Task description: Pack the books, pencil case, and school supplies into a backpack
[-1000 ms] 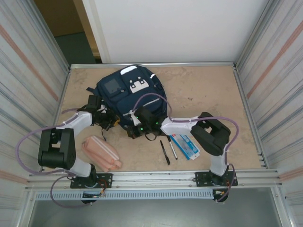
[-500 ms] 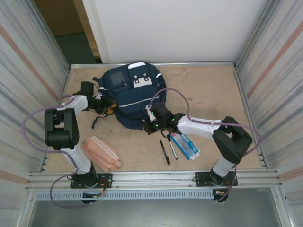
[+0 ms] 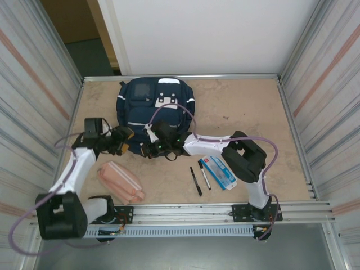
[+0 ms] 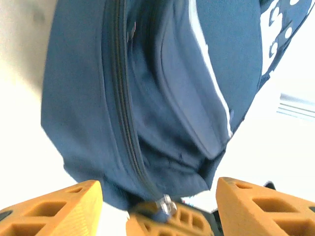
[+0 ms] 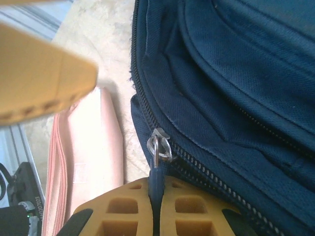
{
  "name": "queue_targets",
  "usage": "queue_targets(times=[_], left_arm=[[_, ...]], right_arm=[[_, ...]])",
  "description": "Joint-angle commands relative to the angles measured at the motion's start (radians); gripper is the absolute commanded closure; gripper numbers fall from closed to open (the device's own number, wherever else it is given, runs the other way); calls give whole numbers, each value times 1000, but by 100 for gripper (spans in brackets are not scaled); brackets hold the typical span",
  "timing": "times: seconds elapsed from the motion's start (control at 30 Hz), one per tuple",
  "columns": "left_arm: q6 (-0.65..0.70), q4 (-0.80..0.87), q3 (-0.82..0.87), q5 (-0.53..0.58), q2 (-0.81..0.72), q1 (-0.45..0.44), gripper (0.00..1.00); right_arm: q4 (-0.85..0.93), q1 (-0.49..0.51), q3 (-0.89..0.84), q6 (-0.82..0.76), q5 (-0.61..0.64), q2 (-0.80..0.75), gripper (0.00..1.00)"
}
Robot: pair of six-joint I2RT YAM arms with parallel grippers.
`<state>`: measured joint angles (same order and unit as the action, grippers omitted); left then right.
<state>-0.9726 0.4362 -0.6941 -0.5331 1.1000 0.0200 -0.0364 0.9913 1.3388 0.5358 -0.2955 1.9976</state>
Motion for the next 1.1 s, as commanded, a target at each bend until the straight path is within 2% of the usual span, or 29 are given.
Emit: queue_targets(times=[0.0, 0.13, 0.2, 0.3, 0.4, 0.5, 0.53, 0.67, 0.87, 0.93, 1.07], left_arm=[[-145, -45, 79, 72, -42, -27, 38], [-124, -76, 39, 45, 32, -38, 39], [-103, -75, 0, 43, 94, -60, 43], [-87, -77, -33, 84, 182, -89, 65], [-42, -73, -58, 98, 248, -82, 79], [11, -35, -89, 135, 263, -76, 98], [28, -20, -97, 155, 261, -72, 100], [94, 37, -133, 191, 273, -36, 100], [156, -7, -174, 93, 362, 23, 100], [171, -12, -210, 66, 408, 28, 100], [191, -38, -323, 52, 525, 12, 100]], right_arm=[[-55, 13, 51, 29, -76, 29, 100], [-74, 37, 43, 25, -89, 20, 100], [-48, 44, 56, 11, -89, 19, 100], [-69, 45, 23, 23, -70, -7, 100], [-65, 40, -5, 22, -63, -28, 100], [-5, 12, -45, 12, -42, -81, 100], [-2, 0, -75, 12, -30, -106, 100], [30, -81, -222, -4, 0, -221, 100], [139, -205, -375, -81, 27, -377, 100], [177, -228, -372, -86, 11, -398, 100], [212, -209, -302, -49, -22, -413, 100]])
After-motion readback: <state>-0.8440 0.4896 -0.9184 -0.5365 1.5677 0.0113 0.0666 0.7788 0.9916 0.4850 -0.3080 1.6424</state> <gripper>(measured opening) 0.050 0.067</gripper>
